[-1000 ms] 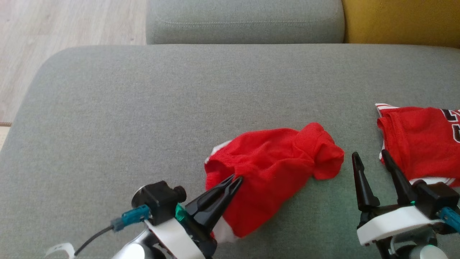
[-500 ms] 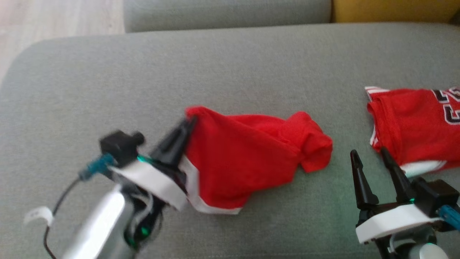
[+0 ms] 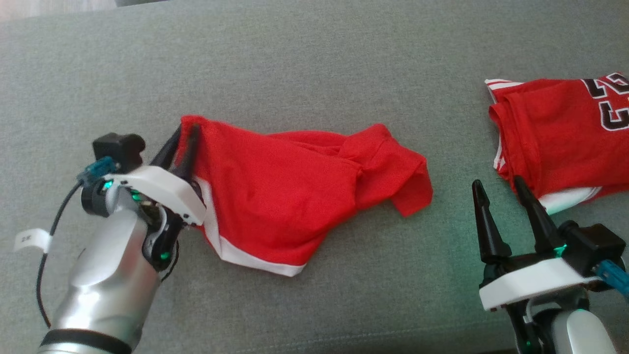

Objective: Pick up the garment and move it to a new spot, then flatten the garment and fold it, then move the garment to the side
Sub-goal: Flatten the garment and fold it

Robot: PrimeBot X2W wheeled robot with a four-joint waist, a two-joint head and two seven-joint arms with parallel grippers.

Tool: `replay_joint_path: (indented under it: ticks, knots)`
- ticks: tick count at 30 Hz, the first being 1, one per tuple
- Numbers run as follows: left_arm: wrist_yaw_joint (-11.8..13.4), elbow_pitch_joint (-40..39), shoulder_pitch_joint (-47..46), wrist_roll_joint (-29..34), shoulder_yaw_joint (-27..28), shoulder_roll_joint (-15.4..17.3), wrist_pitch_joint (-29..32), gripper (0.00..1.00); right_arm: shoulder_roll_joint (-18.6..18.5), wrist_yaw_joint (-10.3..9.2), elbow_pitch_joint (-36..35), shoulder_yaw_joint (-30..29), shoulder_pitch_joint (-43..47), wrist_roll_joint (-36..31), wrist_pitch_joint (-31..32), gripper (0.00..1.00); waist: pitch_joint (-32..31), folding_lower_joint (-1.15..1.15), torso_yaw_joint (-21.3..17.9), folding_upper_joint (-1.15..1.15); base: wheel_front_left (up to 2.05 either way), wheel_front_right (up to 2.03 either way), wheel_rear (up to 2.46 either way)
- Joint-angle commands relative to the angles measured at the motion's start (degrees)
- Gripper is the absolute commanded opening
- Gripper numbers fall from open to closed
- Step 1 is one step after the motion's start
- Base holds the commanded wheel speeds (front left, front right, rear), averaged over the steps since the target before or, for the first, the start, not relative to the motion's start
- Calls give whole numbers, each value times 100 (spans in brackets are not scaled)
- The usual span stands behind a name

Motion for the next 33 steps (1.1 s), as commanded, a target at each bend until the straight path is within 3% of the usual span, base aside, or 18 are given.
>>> replay_joint_path:
  ticks: [1,4,7,22,33]
  knots:
    - [-42,117,-322,42,112,122,-91,100,-37,40,-150,129,-197,52,-85,100,2,-1,-1,0,0,0,0]
    - [-51,325,-368,220,23,121,-199,100,-37,40,-130,109,-229,51,-125,100,-40,-1,68,0,0,0,0]
    - [115,166,-266,485,70,141,-254,100,-37,40,-127,94,-249,7,-162,100,-121,-1,176,0,0,0,0]
    - [724,-2858,1820,1401,1452,96,-262,100,-37,40,-68,67,-258,-197,-103,100,-604,-1,593,0,0,0,0]
    - [789,-3736,3186,1668,1591,94,-263,100,-37,40,-7,109,8,-317,-25,100,-1071,-1,687,0,0,0,0]
